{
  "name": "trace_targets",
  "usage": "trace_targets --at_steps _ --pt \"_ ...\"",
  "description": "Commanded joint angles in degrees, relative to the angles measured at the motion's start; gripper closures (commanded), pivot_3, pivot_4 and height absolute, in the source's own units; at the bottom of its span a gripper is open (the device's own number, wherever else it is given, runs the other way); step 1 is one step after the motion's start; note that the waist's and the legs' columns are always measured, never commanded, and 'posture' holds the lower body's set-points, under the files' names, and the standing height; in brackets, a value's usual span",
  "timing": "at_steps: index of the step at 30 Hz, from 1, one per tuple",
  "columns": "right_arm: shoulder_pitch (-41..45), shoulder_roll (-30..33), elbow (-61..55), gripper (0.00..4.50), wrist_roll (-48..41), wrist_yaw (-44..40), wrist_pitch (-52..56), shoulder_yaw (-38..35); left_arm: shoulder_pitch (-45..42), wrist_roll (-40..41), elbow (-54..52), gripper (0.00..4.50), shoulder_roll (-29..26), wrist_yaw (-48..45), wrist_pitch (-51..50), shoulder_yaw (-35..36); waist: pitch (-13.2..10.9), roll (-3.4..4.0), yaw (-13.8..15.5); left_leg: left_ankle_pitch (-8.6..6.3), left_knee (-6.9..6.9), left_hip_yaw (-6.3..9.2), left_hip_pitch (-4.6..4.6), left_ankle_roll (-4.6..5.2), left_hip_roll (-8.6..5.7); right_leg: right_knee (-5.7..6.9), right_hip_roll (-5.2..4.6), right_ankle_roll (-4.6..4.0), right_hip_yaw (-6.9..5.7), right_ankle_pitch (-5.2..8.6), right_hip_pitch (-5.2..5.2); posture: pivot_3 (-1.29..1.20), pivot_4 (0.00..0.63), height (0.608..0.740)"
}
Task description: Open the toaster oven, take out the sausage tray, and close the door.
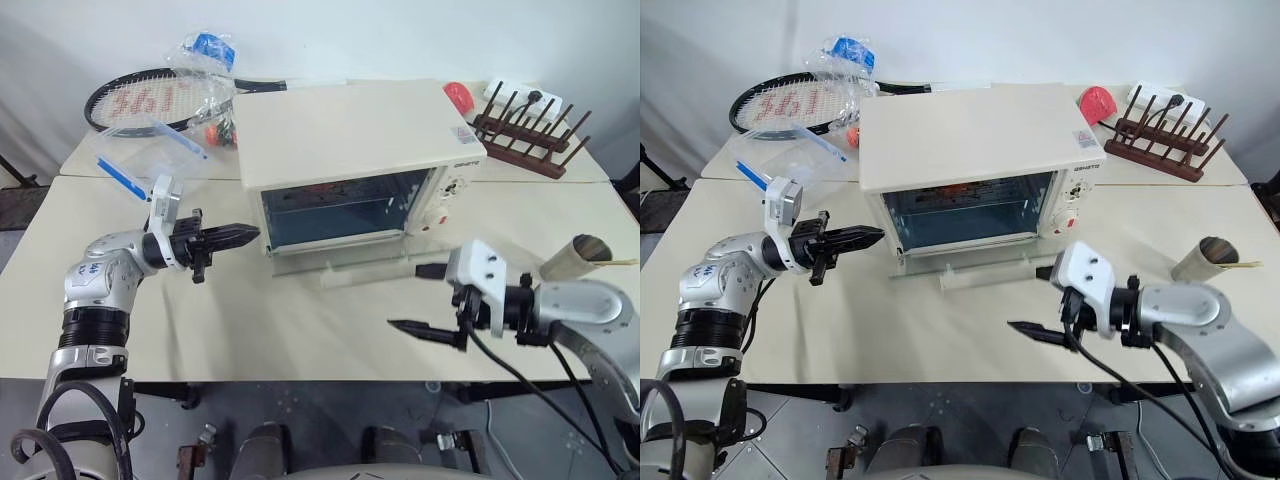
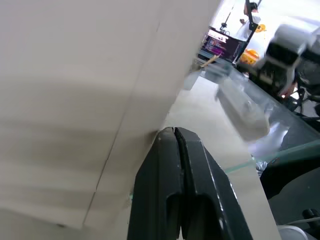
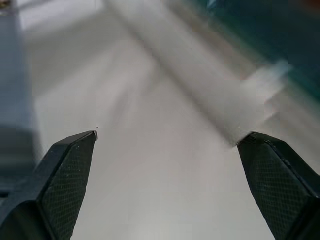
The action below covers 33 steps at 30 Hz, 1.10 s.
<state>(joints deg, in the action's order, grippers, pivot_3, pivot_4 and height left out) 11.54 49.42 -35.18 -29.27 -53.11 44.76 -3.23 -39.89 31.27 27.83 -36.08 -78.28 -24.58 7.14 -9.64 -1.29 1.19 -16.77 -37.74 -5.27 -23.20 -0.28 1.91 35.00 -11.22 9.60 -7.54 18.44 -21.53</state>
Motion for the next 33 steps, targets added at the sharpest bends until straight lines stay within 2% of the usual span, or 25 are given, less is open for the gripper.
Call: trace_targets --at_steps 1,12,19,33 --pt "1.7 0.5 -1.4 0.0 -0.4 1.3 -0.4 -0.6 -2.7 -0.4 0.4 4.47 0.6 -0.4 1.5 0.3 0.0 -0.04 0.0 0.0 -0.1 0.0 0.0 0.01 0.01 0.04 0.0 0.0 0.01 0.0 0.02 0.0 0.15 0.74" --pt "3.8 -0.1 -0.8 0.0 -1.8 1.5 -0.7 0.4 0.8 0.2 -6.0 4.47 1.1 -3.2 -3.5 -2.9 0.0 -0.05 0.0 -0.03 -0.31 0.01 -0.02 0.05 0.04 0.22 0.0 0.0 0.05 0.0 0.02 0.0 0.15 0.74" --pt "0.5 2.0 -2.3 0.0 -3.1 1.4 1.1 -1.4 0.9 -0.5 -7.1 4.47 3.8 -1.5 -4.7 -5.3 0.0 -0.05 0.1 -0.03 -0.34 0.01 -0.02 0.06 0.05 0.24 0.0 0.0 0.06 0.0 0.03 0.0 0.15 0.74" --pt "-5.3 4.6 -3.5 0.0 -4.9 3.8 4.6 -6.2 0.4 -4.3 -5.2 4.47 5.3 -2.7 -2.3 -9.3 0.0 -0.06 0.3 -0.05 -0.36 0.01 -0.03 0.08 0.04 0.23 -0.01 0.0 0.06 0.0 0.04 0.0 0.15 0.74"
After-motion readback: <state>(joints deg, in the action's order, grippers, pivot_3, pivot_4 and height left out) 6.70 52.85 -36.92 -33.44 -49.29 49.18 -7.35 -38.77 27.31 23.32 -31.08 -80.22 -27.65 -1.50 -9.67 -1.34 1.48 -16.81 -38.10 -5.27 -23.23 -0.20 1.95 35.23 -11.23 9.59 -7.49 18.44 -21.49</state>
